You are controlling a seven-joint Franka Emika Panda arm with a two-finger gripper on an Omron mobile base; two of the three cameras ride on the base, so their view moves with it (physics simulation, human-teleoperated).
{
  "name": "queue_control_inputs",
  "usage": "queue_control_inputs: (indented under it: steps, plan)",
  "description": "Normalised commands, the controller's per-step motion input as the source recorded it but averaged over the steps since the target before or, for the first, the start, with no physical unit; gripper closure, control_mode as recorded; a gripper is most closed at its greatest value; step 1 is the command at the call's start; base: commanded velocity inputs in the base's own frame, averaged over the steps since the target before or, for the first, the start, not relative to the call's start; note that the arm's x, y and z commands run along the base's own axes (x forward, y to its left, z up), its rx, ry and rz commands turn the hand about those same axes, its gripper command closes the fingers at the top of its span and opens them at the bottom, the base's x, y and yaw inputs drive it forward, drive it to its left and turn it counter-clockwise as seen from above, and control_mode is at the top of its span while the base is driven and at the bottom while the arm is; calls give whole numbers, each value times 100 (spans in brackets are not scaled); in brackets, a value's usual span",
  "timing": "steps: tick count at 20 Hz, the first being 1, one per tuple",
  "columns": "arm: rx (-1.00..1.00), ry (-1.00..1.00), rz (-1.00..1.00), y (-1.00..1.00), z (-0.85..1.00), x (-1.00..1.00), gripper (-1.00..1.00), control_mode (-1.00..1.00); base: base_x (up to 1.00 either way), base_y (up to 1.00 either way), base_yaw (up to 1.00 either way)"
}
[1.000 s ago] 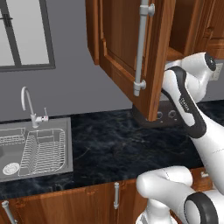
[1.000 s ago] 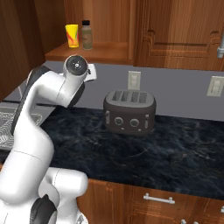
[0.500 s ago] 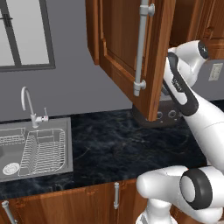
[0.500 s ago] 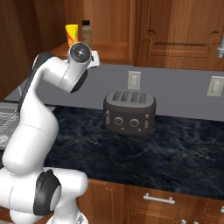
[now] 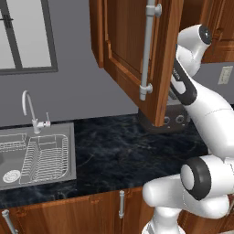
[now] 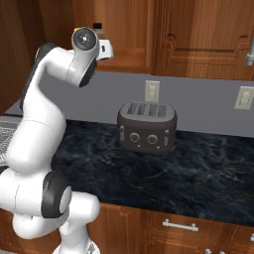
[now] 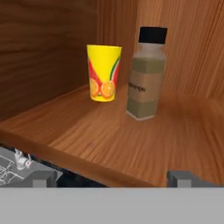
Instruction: Take the cinnamon bottle from the cabinet and place it on the dining table, next to the plate with the cupcake. Then take the chocolate from the dining counter and place it on the cupcake plate.
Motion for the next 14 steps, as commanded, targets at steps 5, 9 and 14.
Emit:
queue_control_inputs:
  steps: [5,9,14]
  plan:
    - [8,3,-8,0,26,35,-100,-100,0,0,0]
    - [11,0,0,0,14,34,-100,-100,0,0,0]
    - [13,-1,1,-2,0,43,-100,-100,0,0,0]
